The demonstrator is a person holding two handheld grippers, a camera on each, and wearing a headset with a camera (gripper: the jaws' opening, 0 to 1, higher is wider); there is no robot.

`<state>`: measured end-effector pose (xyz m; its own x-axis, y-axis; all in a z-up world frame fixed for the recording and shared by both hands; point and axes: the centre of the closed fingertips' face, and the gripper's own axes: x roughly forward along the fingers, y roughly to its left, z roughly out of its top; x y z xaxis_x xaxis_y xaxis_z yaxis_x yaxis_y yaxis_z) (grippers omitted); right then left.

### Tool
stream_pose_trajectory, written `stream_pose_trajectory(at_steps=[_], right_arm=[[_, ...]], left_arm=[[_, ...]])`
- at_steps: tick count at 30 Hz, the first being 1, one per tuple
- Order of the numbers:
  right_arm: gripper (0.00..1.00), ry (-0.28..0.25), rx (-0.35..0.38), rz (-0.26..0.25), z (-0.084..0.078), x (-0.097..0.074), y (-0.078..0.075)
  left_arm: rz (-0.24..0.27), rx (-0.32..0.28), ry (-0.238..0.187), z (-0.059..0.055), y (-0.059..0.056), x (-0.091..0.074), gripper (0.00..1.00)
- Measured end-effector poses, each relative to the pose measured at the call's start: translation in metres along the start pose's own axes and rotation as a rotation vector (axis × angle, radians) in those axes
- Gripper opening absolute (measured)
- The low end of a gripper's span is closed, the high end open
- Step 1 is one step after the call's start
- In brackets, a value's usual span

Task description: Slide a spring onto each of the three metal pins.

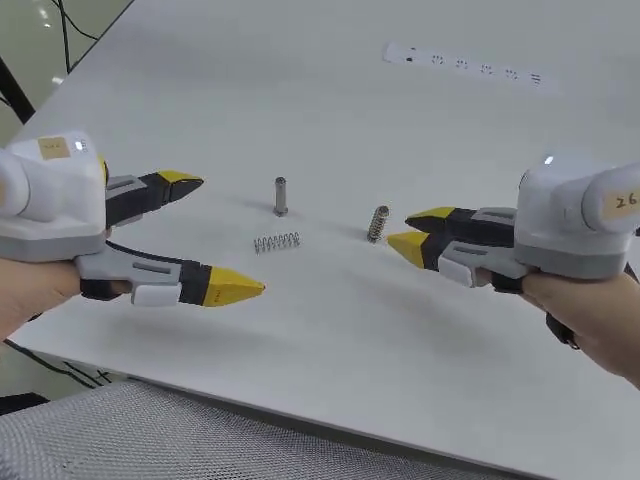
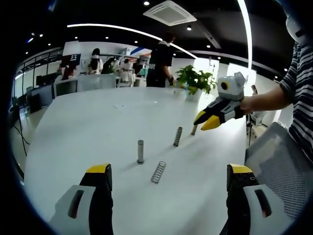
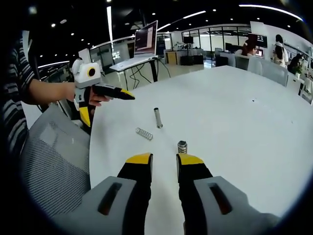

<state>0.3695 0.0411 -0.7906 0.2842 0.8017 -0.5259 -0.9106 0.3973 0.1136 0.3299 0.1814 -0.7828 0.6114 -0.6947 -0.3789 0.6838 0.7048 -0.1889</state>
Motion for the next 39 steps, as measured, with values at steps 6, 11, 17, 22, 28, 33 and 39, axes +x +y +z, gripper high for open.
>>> stream_pose_trajectory(at_steps=[6, 11, 17, 22, 28, 33, 39], right_arm=[[0.22, 0.023, -0.005, 0.02, -0.007, 0.006, 0.007], [0.21, 0.063, -0.066, 0.045, -0.008, 0.013, 0.012], [0.21, 0.147, -0.248, 0.102, -0.007, 0.026, 0.023], [0.21, 0.181, -0.321, 0.135, -0.001, 0.042, 0.03], [0.21, 0.192, -0.411, 0.186, 0.016, 0.06, 0.039], [0.2, 0.225, -0.477, 0.227, 0.022, 0.075, 0.044], [0.2, 0.287, -0.591, 0.288, 0.019, 0.09, 0.05]], left_arm=[[-0.002, -0.002, 0.0, -0.001, -0.001, -0.001, 0.97], [-0.005, -0.004, 0.003, -0.004, -0.003, -0.003, 0.97], [-0.001, -0.005, 0.002, -0.006, -0.002, -0.004, 0.97], [-0.003, -0.007, 0.0, -0.007, -0.003, -0.005, 0.97], [-0.008, -0.007, 0.005, -0.01, -0.005, -0.006, 0.96], [-0.013, -0.008, 0.005, -0.011, -0.006, -0.005, 0.96], [-0.016, -0.007, 0.007, -0.011, -0.007, -0.004, 0.96]])
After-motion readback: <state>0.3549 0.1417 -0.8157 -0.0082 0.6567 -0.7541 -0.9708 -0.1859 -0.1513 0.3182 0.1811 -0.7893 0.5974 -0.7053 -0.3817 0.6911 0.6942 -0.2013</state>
